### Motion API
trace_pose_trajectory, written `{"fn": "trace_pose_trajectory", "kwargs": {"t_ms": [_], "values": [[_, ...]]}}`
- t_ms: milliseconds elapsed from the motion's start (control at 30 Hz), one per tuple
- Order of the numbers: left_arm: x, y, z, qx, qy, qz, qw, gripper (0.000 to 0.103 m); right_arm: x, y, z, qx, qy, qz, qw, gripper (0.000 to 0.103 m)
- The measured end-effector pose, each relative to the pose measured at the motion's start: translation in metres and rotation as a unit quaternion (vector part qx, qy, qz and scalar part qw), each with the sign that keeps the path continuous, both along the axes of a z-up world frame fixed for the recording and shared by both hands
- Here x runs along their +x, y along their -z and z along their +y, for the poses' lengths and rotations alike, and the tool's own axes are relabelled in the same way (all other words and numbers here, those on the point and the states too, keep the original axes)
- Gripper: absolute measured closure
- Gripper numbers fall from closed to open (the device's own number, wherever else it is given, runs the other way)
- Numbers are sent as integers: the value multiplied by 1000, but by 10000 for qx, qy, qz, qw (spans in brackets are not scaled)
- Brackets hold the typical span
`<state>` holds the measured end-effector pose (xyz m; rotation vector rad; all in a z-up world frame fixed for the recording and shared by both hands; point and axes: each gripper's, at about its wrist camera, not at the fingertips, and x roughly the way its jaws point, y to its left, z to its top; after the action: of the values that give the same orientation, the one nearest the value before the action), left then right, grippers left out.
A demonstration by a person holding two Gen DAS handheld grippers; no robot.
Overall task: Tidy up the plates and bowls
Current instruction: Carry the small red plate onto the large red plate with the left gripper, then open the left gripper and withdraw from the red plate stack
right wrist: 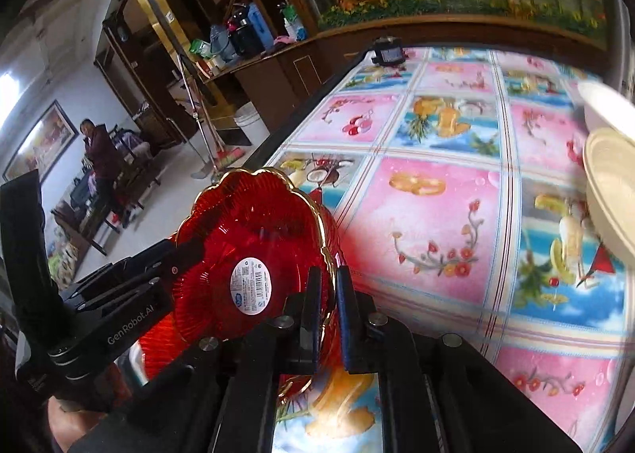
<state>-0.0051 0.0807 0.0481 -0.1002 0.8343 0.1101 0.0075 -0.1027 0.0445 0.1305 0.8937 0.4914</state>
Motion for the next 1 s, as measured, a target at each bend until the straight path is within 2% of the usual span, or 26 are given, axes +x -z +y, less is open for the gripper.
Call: {"fn": "trace_pose_trajectory", "kwargs": {"t_ms": [367, 467, 567, 700, 933, 1000], "values": [[2, 15, 9, -44, -96, 142, 9998, 64, -2, 8, 23, -582, -190, -184, 9980, 92], [3, 17, 7, -300, 79, 179, 9994, 64, -6, 9, 30, -766, -318, -350, 9959, 89], [2, 17, -2, -134, 169, 138, 9997, 64, -11, 12, 37, -852, -476, -438, 9943, 87], [0, 16, -6, -155, 231, 136, 9995, 64, -16, 15, 40, -900, -578, -394, 9935, 88], [1, 15, -2, -203, 207, 159, 9995, 64, -19, 10, 33, -643, -661, -272, 9954, 77], [1, 15, -2, -234, 202, 159, 9994, 64, -19, 8, 30, -609, -660, -297, 9955, 66]]}}
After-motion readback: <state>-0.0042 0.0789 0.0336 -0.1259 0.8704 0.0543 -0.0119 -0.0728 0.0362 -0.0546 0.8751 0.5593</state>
